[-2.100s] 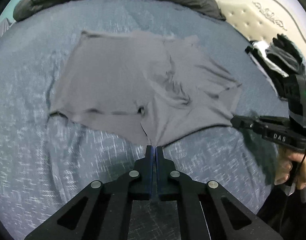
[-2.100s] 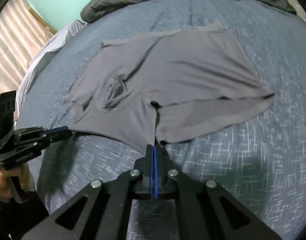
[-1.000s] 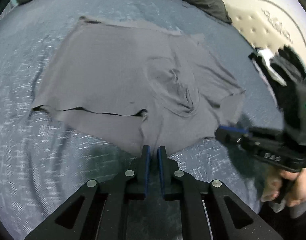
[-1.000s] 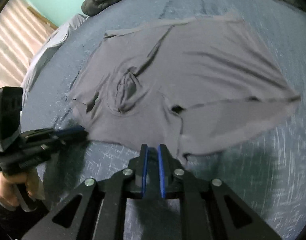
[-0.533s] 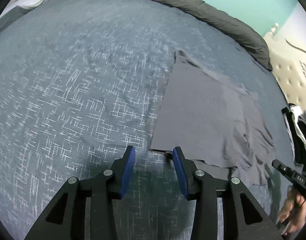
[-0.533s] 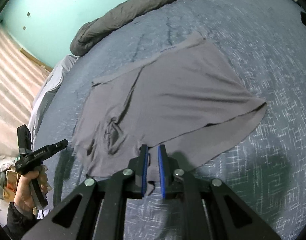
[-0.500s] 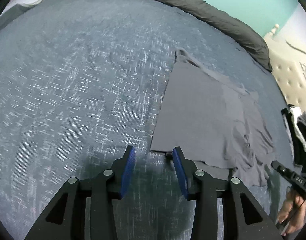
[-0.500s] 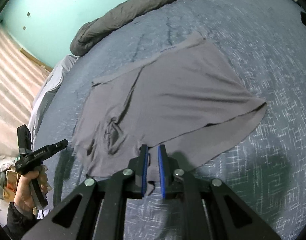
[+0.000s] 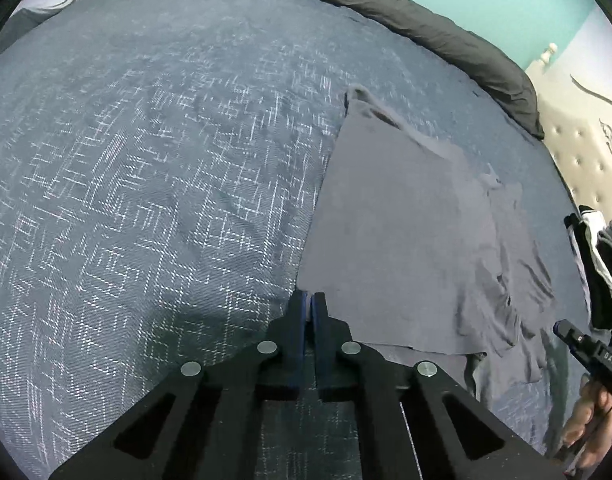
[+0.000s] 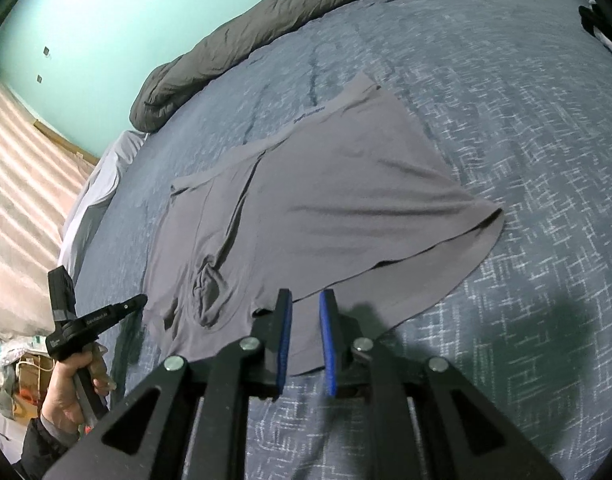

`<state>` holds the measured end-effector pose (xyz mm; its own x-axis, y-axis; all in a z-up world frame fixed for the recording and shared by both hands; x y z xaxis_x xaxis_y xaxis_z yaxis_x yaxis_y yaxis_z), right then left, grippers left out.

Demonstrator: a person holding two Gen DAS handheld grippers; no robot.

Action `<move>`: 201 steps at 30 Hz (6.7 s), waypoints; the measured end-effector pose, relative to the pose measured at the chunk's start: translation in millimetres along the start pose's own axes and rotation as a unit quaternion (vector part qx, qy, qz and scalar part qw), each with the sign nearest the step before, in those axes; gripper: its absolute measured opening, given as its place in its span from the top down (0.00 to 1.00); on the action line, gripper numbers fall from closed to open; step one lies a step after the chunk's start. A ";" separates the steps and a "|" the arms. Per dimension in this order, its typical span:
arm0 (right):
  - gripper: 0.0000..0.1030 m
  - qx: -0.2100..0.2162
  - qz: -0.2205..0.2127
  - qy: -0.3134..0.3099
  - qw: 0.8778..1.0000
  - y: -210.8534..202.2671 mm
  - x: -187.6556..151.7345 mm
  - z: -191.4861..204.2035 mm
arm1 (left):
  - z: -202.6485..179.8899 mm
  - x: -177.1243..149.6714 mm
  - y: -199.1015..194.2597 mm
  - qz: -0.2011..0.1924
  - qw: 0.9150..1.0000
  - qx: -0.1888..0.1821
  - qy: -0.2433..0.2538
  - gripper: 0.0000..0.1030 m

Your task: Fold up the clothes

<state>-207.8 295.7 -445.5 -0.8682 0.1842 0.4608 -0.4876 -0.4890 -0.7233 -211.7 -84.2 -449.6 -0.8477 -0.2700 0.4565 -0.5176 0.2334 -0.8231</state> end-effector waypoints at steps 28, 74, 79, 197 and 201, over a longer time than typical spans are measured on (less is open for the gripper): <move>0.85 -0.011 -0.092 0.115 0.989 -76.7 35.1 -119.3 | -374.4 7.0 39.1 0.026 0.964 -0.117 0.238 0.98; 0.73 -0.012 -0.030 0.086 0.996 0.0 61.1 -114.7 | -256.1 -13.7 87.7 0.029 0.982 -0.005 0.185 0.46; 0.74 -0.014 -0.032 0.085 0.996 1.1 60.8 -114.1 | -249.4 -16.3 92.7 0.040 0.984 -0.010 0.174 0.46; 0.99 0.049 -0.059 0.140 0.987 -47.3 43.5 -134.1 | -181.5 -14.4 69.3 0.089 0.987 -0.096 0.096 0.56; 0.99 0.045 -0.058 0.140 0.987 -46.3 38.8 -133.5 | -186.6 -59.5 60.5 0.120 0.983 -0.108 0.085 0.56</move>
<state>-231.2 439.2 -462.9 -0.8043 0.4654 0.3696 -0.5865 -0.5214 -0.6198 -214.2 120.2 -463.6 -0.9459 -0.0272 0.3232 -0.2974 0.4701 -0.8310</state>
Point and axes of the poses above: each gripper's, at about its wrist camera, not at the fingertips, and y roughly the way its jaws point, z to its left, x to its top, the point moved 6 cm from there along y, roughly the way its jaws point, and after that the axes turned 1 degree about -x, right-handed, at the moved point
